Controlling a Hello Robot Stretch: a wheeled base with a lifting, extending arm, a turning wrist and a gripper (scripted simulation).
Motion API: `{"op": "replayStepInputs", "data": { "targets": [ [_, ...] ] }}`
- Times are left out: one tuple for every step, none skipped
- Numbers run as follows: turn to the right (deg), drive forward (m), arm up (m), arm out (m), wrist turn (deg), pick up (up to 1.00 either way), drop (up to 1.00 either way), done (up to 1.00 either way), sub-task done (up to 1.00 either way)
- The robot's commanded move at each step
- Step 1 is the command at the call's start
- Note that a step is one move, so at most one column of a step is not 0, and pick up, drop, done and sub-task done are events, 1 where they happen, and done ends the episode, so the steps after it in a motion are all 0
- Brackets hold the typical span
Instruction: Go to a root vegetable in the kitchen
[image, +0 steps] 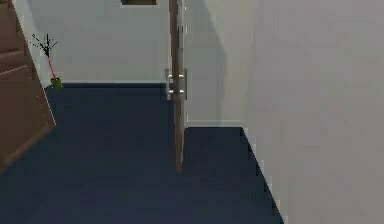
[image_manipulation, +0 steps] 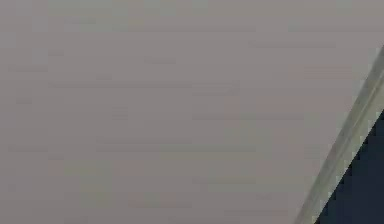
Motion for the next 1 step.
{"op": "replayStepInputs", "data": {
  "targets": [
    [-27.0,0.00,0.00,0.00,0.0,0.00,0.00,0.00,0.00]
  ]
}}
